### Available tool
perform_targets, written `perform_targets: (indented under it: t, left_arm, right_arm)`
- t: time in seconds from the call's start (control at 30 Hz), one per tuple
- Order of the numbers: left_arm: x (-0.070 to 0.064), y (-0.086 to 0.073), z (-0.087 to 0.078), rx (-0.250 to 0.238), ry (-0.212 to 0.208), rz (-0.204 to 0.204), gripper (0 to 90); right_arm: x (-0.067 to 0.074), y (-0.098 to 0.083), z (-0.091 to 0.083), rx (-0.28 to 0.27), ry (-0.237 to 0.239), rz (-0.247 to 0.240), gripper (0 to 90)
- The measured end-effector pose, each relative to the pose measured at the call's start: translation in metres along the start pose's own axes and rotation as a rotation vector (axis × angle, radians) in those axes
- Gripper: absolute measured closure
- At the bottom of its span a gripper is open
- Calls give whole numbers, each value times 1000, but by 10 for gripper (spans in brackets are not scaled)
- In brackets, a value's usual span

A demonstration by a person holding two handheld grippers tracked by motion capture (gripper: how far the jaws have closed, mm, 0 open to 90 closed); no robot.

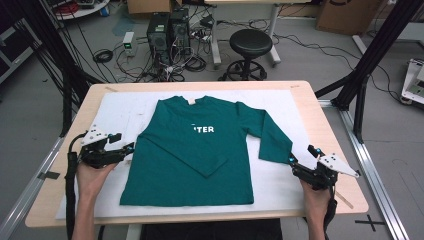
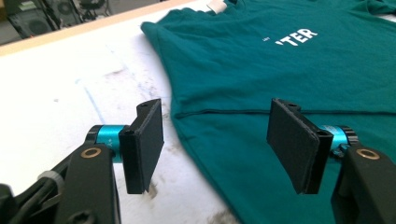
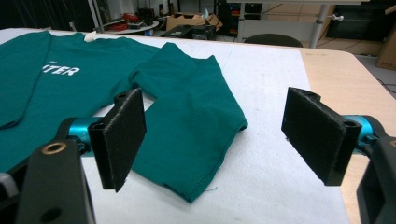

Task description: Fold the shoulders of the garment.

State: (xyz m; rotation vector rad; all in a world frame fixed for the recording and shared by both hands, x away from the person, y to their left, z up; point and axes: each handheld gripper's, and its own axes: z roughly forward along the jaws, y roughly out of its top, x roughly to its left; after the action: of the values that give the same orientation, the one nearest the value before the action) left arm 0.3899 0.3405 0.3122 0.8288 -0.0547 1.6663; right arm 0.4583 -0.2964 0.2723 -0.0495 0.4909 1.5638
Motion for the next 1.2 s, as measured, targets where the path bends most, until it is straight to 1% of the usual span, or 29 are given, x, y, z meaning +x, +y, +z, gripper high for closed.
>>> perform_targets:
  t: [0.1,0.13,0.17,0.27,0.33,0.37,0.4,0.53,0.57,0.73,0.8,0.83,0.87,0.9,0.93,0.97,1.03,1.07,1.1,1.13,1.2]
  left_arm:
    - [1,-5,-7,0,-4,-6,362]
    - [1,-5,-7,0,-4,-6,362]
    - [-1,-9,-11,-11,13,-4,362]
    - [-3,-16,-13,-4,22,-6,362]
    - [-3,-18,-13,-1,23,-6,362]
    - [-4,-22,-11,20,24,-7,362]
    - [-5,-23,-10,28,26,-5,362]
    - [-6,-28,-9,20,37,-1,365]
    - [-8,-30,-8,28,43,-7,366]
    - [-7,-33,-4,59,36,1,366]
    - [-6,-33,-4,59,37,1,366]
    - [-3,-34,-3,38,29,-16,366]
    - [-3,-34,-3,38,29,-16,366]
    - [1,-38,-3,2,11,-56,366]
    - [1,-38,-3,2,11,-56,366]
    - [2,-43,-3,-3,19,-76,366]
    - [0,-46,-5,1,51,-66,366]
    - [0,-46,-5,1,51,-66,366]
    - [-1,-50,-7,-8,41,-81,366]
    - [-1,-50,-7,-8,41,-81,366]
    - [-1,-53,-8,-4,47,-85,366]
  right_arm:
    - [0,0,0,0,-1,1,218]
    - [0,0,0,0,-1,-1,218]
    - [0,0,0,0,0,0,218]
    - [0,0,0,0,-2,0,218]
    - [0,0,0,-1,-2,0,218]
    - [0,0,0,-1,-2,0,218]
    - [0,0,0,-1,-2,0,218]
    - [0,0,0,0,-2,0,218]
    - [0,0,0,1,-1,1,218]
    - [0,0,0,3,-1,0,218]
    - [-1,0,0,3,1,0,218]
    - [-1,0,0,6,2,3,217]
    - [-1,0,1,7,7,4,218]
    - [-2,1,1,10,12,10,218]
    - [-2,1,1,12,17,9,218]
    - [-2,1,1,15,23,10,218]
    - [-2,1,2,20,34,-3,218]
    - [-2,1,2,24,39,0,218]
    - [-2,2,3,30,43,-7,218]
    - [-2,2,3,30,43,-7,218]
    - [-2,3,5,49,60,-18,218]
